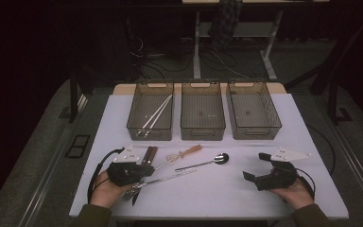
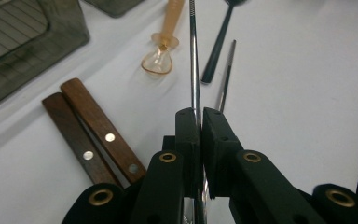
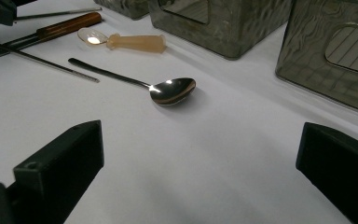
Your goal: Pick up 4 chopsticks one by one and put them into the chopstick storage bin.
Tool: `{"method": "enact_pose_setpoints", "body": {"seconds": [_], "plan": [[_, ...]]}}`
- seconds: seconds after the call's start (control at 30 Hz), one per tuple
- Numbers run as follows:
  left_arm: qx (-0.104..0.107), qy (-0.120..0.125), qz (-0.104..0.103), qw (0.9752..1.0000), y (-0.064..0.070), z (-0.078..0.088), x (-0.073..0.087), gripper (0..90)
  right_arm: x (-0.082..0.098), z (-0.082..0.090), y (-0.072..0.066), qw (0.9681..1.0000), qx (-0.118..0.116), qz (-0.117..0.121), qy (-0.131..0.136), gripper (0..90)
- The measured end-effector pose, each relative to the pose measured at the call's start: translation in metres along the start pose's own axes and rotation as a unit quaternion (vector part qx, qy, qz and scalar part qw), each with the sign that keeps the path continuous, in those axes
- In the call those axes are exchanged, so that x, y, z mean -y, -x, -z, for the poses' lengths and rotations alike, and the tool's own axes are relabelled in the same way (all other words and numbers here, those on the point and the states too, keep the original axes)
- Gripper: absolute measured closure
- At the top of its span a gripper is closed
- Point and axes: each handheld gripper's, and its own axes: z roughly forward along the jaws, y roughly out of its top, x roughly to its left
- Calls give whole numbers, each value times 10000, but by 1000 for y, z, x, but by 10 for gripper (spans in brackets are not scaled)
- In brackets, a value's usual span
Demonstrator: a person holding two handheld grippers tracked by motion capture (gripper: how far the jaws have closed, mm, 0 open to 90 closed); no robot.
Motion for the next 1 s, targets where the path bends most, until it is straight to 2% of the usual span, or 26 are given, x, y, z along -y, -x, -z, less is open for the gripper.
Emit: {"method": "enact_pose_setpoints", "body": {"seconds": [0.2,0.43,0.53,1.0], "plan": [[-61,144,152,9998,-4,6,0,847,0,0,0,10000,11,-2,-6,4],[-125,295,191,9993,-9,11,-3,847,0,2,-1,10000,12,-6,14,4],[-128,422,276,9986,-12,13,-5,847,1,2,-1,10000,14,8,-2,3],[-317,685,420,9963,-24,19,-16,847,0,1,-4,10000,18,32,-16,4]]}}
